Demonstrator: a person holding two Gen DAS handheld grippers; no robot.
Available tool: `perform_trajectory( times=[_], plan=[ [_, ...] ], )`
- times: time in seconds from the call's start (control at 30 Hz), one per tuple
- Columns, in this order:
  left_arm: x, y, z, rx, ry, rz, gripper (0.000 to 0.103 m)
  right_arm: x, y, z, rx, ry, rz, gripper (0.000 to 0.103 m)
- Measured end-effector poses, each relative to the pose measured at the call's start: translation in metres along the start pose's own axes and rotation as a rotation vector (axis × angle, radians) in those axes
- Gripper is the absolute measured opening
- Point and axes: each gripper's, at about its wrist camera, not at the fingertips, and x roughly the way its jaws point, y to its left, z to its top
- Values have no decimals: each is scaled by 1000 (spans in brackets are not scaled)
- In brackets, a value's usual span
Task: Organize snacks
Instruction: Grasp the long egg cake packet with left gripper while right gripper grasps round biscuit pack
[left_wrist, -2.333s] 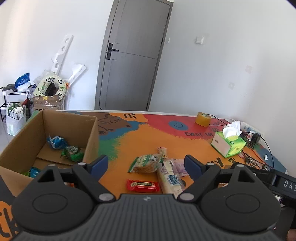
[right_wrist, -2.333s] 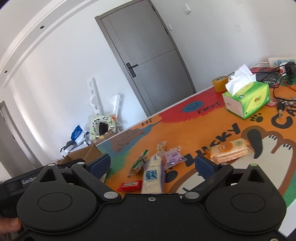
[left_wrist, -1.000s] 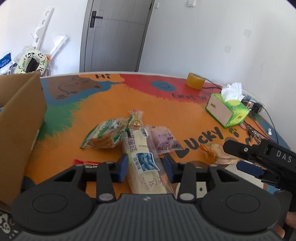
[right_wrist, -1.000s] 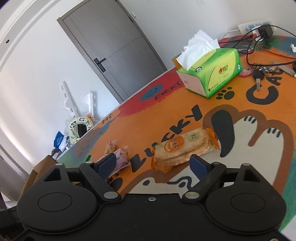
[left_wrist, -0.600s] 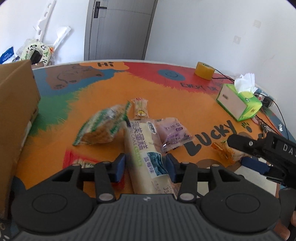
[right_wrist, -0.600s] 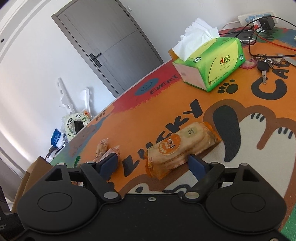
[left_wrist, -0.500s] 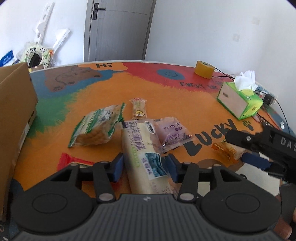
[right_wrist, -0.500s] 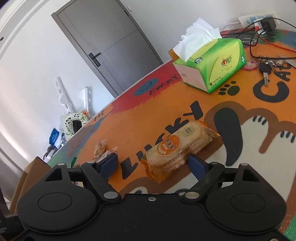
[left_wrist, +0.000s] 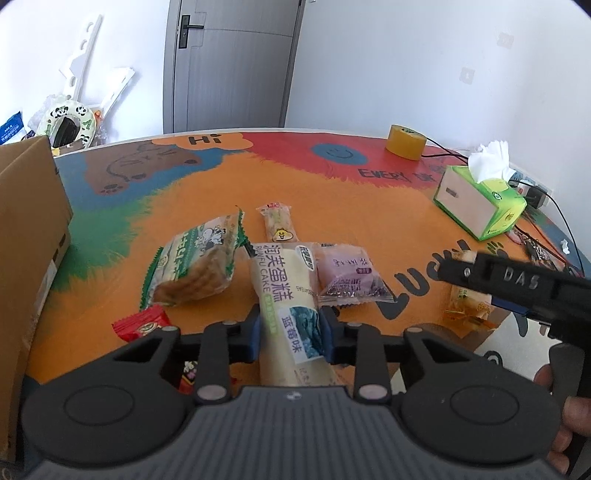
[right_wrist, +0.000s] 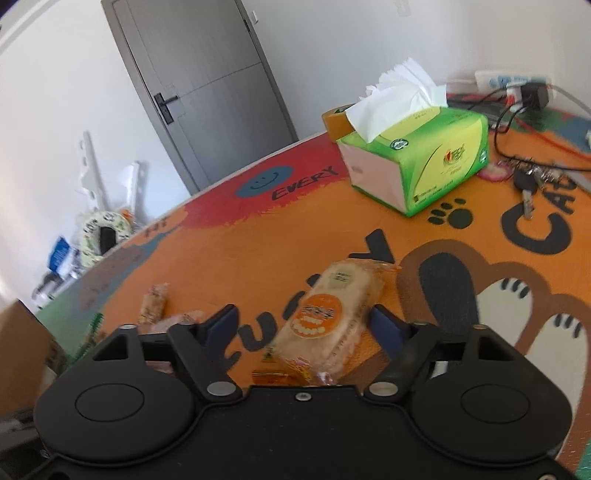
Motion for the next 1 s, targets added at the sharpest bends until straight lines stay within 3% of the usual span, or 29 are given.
perform_trajectory(
  times=[0.1, 0.23, 0.63, 1.0],
  plan=[
    [-3, 0, 0, -7, 1, -8, 28, -5, -5, -2, -5, -1, -20, 46],
    [-9, 1, -2, -20, 7, -23, 27, -14, -17, -3, 62, 12, 20, 37],
    [-51, 6, -5, -35, -47, -61, 25, -58, -2, -18, 81, -23, 123, 35],
    [-93, 23, 2, -44, -129, -48, 25, -85, 33, -20, 39, -70, 211, 35]
  ],
)
